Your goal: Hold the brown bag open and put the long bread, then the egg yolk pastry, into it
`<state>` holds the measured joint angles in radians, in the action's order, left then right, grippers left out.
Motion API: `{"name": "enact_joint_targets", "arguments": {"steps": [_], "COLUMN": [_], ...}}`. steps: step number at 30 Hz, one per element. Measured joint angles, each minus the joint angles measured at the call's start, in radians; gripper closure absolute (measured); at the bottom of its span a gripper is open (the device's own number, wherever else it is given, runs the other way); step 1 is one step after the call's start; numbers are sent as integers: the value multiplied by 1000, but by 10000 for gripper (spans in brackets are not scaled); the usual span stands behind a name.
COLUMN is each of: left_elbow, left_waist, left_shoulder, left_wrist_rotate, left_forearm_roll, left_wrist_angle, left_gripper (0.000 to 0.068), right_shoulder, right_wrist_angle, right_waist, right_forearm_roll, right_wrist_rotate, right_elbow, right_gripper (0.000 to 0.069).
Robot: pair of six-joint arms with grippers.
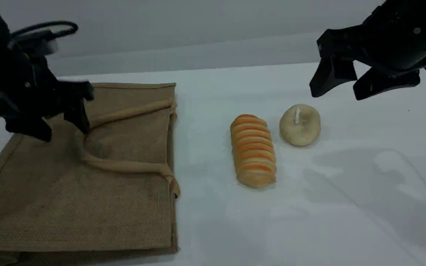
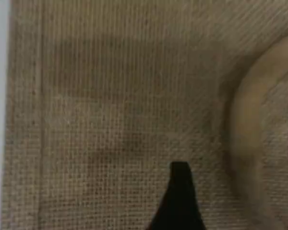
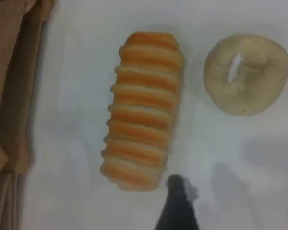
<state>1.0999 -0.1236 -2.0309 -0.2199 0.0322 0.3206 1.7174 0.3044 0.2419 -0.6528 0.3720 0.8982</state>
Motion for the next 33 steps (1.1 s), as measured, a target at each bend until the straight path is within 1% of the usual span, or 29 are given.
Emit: {"name": "enact_joint_targets", "arguments": {"steps": [7,9,11,14,16,20,21,24,26,28,30,33], "left_elbow": [55,62,62,62,62,62,62,61,71,96,129,197], "left_waist": [0,-1,-2,-3,-3,-3,-3,-3,-3,-3,-3,-3], "left_shoulder": [-97,-113,-115,-115,-115,-115,-114,-99,-76,-37,10,95], "left_wrist_rotate": [-38,-38,-38,-37,-37,-37,-32,-24,-23,-4,38,150], "left_forearm_roll": [-2,-2,-3,-3,-3,-3,-3,-3,-3,-3,-3,-3], "left_wrist_angle": [8,11,10,5,5,5,5,15,43,94,153,267], "left_gripper": [151,162,188,267,354,556,584,590,590,590,590,590], "right_shoulder": [-1,-1,-1,-1,-1,-1,-1,-1,-1,-1,-1,-1], "right_wrist_angle": [0,0,0,0,0,-9,-13,-19,-20,-21,-21,-22], "right_waist": [0,0,0,0,0,0,0,0,0,0,0,0], "right_forearm_roll": [-3,-3,-3,-3,-3,-3,-3,-3,-3,-3,-3,-3], "right_wrist_rotate": [1,1,1,1,1,0,0,0,0,0,0,0], "right_elbow": [0,0,0,0,0,0,0,0,0,0,0,0], "right_gripper": [193,193,193,193,193,193,193,193,193,193,193,193]}}
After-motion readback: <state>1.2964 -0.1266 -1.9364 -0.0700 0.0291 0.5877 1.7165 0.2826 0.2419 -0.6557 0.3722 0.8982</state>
